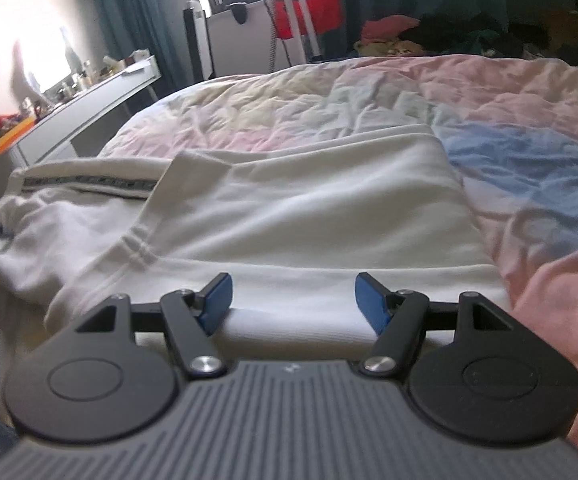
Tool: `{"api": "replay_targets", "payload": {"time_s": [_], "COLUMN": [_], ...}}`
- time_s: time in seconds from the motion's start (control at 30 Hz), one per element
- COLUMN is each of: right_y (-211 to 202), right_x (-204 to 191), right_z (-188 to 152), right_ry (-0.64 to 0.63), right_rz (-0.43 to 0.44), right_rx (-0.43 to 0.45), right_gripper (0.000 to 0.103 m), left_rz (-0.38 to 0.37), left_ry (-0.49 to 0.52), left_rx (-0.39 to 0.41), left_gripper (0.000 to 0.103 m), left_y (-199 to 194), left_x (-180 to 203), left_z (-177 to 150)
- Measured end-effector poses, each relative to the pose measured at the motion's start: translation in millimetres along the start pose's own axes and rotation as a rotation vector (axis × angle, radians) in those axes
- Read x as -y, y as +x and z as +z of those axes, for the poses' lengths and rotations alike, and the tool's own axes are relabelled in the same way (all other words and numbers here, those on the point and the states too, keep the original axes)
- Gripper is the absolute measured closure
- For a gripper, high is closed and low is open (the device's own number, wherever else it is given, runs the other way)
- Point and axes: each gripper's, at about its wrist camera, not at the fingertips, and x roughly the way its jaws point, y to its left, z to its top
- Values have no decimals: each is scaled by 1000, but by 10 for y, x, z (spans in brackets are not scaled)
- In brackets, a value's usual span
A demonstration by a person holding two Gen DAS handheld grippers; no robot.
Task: Fold clothes
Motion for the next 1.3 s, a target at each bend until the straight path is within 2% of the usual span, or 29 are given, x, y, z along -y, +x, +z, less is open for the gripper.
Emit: {"api": "replay_targets", "payload": {"time_s": [0.1, 0.23, 0.43, 0.53, 0.63, 0.77, 0.93, 1.07, 1.13, 1.2, 1.27, 1.3], "right_y": [13, 9, -136, -271, -359, -469, -706, -909, -980, -1003, -993, -979], "right_x": [-85, -72, 127, 282, 460, 818, 1261, 1539, 1660, 1734, 1770, 1778], "right_z": [-37, -47, 32, 115, 170, 215, 223, 188, 150, 118, 101, 96], "right_ry": [-59, -56, 36, 99, 154, 288, 468, 557, 601, 626, 642, 648], "right_rz": [-9, -6, 0, -5, -55, -104, -129, -158, -164, -159, -136, -121], "right_rx": [-16, -40, -22, 31, 67, 89, 155, 212, 231, 233, 225, 218], "right_gripper": [33, 34, 33, 33, 33, 33, 33, 31, 31, 31, 31, 31], "left_rz": [20, -24, -141, -228, -314, -427, -557, -642, -692, -688, -685, -683], "left_ry": [9, 84, 329, 378, 440, 515, 698, 886, 975, 1043, 1106, 1135], "left_rx": [59, 179, 375, 430, 486, 517, 558, 503, 343, 236, 239, 241], "left_gripper": [51, 84, 87, 87, 87, 87, 87, 87, 87, 86, 84, 80], "left_y": [73, -42, -748, -1154, -1547, -1976, -2167, -1980, -1719, -1465, -1339, -1315], "left_x": [69, 299, 973, 1294, 1643, 2177, 2657, 2829, 2909, 2960, 2939, 2936], "left_z": [108, 158, -50, -197, -482, -1103, -2182, -3126, -3491, -3737, -3874, -3910]}}
